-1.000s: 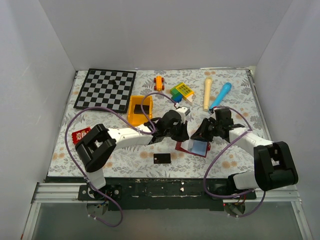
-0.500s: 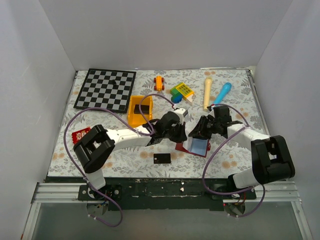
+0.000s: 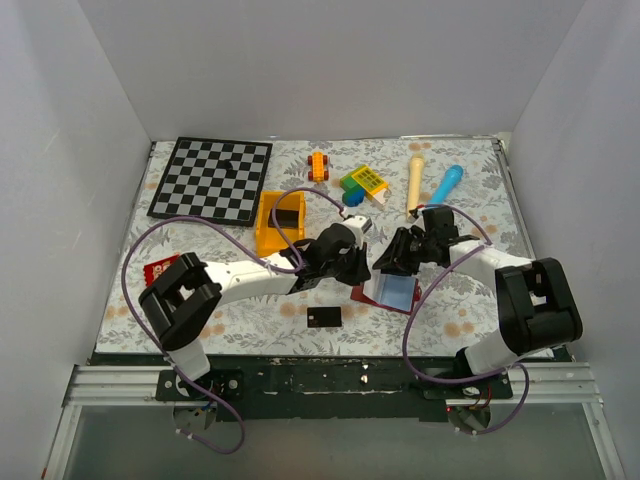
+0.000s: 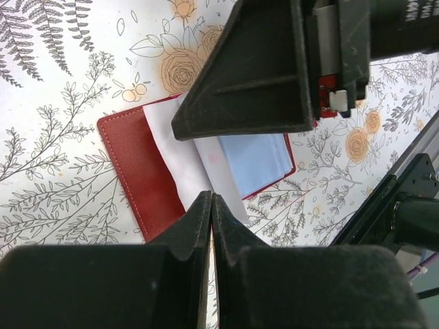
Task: Put the credit cards into the card holder
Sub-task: Open the card holder at the center of the board.
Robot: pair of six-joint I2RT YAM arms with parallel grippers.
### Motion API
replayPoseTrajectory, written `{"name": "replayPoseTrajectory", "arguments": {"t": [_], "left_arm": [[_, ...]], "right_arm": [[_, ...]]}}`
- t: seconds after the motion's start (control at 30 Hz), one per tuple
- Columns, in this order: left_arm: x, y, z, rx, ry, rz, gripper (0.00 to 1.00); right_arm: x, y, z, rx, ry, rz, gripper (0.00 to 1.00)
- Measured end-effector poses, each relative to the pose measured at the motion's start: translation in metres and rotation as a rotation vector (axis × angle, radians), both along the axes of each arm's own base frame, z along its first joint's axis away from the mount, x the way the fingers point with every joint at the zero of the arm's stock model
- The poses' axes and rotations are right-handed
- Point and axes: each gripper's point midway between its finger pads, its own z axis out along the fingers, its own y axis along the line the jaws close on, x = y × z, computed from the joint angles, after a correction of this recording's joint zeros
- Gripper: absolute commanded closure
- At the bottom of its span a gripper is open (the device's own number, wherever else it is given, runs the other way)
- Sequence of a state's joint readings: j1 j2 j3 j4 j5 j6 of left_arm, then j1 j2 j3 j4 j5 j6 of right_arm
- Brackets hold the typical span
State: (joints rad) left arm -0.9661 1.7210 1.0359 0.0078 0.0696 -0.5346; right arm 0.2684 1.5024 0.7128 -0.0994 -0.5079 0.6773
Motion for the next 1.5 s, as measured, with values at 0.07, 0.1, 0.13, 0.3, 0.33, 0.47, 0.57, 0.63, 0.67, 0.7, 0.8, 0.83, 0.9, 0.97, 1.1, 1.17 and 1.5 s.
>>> {"name": "replayPoseTrajectory", "arguments": {"t": [0.07, 0.1, 0.13, 0.3, 0.33, 0.47, 0.57, 0.63, 0.67, 0.7, 0.8, 0.83, 0.9, 0.97, 1.1, 1.17, 1.5], "left_arm": [[0.000, 0.002, 0.003, -0.004, -0.006, 0.004, 1.00], [-0.001, 0.003, 0.003, -0.003, -0.008, 0.006, 1.00], [-0.001, 0.004, 0.004, -0.003, -0.009, 0.007, 1.00], [-0.001, 0.008, 0.005, 0.001, -0.014, 0.016, 1.00], [-0.001, 0.008, 0.005, 0.003, -0.015, 0.016, 1.00], [0.000, 0.009, 0.007, 0.004, -0.029, 0.012, 1.00], [-0.001, 0.009, 0.007, 0.009, -0.036, 0.002, 1.00], [-0.002, 0.008, 0.007, 0.010, -0.042, -0.010, 1.00], [-0.003, 0.007, 0.008, 0.010, -0.045, -0.017, 1.00], [-0.004, 0.005, 0.008, 0.010, -0.047, -0.026, 1.00], [-0.006, -0.004, 0.007, 0.009, -0.056, -0.052, 1.00], [-0.007, -0.007, 0.005, 0.010, -0.056, -0.061, 1.00], [-0.009, -0.010, -0.004, 0.023, -0.049, -0.072, 1.00], [-0.013, -0.011, -0.015, 0.040, -0.034, -0.083, 1.00], [-0.017, -0.013, -0.032, 0.060, -0.010, -0.098, 1.00], [-0.017, -0.013, -0.040, 0.072, 0.003, -0.097, 1.00], [-0.017, -0.012, -0.066, 0.087, 0.039, -0.064, 1.00]], "right_arm": [[0.001, 0.002, -0.001, 0.006, 0.004, 0.007, 0.59], [0.002, 0.004, -0.001, 0.011, 0.008, 0.011, 0.59], [0.003, 0.005, -0.001, 0.015, 0.009, 0.015, 0.58], [0.008, 0.013, 0.003, 0.049, 0.002, 0.031, 0.56], [0.010, 0.015, 0.003, 0.059, -0.001, 0.033, 0.56], [0.013, 0.021, 0.001, 0.080, 0.005, 0.046, 0.56], [0.014, 0.024, -0.006, 0.074, 0.027, 0.049, 0.55], [0.015, 0.024, -0.010, 0.062, 0.043, 0.046, 0.55], [0.015, 0.024, -0.011, 0.057, 0.049, 0.044, 0.55], [0.016, 0.024, -0.013, 0.051, 0.055, 0.041, 0.55], [0.016, 0.023, -0.018, 0.034, 0.071, 0.034, 0.55], [0.015, 0.022, -0.019, 0.029, 0.077, 0.032, 0.56], [0.015, 0.021, -0.020, 0.025, 0.083, 0.027, 0.56], [0.015, 0.021, -0.021, 0.022, 0.089, 0.023, 0.56], [0.014, 0.020, -0.022, 0.017, 0.095, 0.016, 0.56], [0.014, 0.020, -0.022, 0.015, 0.097, 0.015, 0.56], [0.010, 0.015, -0.019, -0.012, 0.102, 0.003, 0.57]]}}
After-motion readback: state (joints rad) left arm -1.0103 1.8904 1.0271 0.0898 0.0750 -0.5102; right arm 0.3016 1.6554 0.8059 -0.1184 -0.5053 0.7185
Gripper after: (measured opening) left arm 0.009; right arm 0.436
